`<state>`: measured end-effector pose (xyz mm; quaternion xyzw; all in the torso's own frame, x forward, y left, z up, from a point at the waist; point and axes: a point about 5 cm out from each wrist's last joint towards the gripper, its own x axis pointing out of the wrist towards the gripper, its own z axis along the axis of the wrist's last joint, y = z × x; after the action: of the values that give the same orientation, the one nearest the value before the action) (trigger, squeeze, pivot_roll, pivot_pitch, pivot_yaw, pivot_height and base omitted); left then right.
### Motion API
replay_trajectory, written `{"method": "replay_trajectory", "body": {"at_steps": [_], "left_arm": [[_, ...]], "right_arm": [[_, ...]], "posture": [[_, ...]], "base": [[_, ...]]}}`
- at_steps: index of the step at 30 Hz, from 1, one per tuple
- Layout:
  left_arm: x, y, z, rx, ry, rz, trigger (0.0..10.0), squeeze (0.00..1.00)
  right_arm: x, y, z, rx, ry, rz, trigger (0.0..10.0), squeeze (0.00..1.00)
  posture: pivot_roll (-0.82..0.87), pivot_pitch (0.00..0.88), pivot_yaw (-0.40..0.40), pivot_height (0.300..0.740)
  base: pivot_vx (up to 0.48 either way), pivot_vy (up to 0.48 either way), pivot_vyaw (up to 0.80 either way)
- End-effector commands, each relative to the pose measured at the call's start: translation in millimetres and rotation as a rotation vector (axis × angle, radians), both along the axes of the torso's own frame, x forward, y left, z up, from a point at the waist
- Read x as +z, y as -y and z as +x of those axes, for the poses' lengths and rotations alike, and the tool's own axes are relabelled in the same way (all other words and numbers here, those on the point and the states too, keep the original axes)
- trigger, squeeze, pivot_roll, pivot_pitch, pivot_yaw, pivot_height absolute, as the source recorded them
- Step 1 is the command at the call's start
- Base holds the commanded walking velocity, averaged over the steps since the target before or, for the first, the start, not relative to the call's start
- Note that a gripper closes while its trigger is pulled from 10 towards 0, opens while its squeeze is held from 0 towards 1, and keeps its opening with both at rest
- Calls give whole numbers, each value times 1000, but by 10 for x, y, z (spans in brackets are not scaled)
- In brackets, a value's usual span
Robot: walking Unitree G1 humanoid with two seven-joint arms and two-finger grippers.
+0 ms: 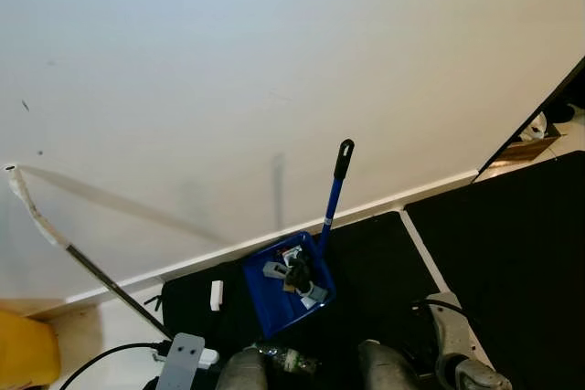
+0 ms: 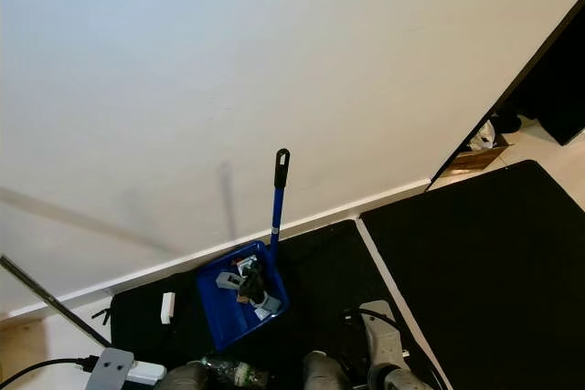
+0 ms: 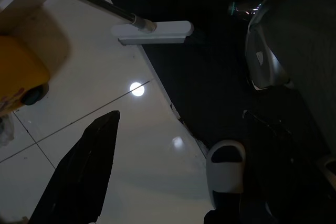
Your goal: Sweep floor
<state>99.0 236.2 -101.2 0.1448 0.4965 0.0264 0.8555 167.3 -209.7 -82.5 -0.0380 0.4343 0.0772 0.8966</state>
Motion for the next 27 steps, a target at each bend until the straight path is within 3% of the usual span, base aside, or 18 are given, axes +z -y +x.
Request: {"method": "replay_trajectory", "body": {"at_steps": [1,27], "left_arm": [[-29,31,-77,4,-26,-10,10000,0],[-28,32,-72,4,-25,-11,10000,0]], "right_arm": [[-38,8,-79,-6,-35,-1,10000,0],[-42,6,-85,-10,-38,1,10000,0]], "posture": [[13,137,-31,740],[13,137,-30,740]], "base": [[0,0,0],[0,0,0]]}}
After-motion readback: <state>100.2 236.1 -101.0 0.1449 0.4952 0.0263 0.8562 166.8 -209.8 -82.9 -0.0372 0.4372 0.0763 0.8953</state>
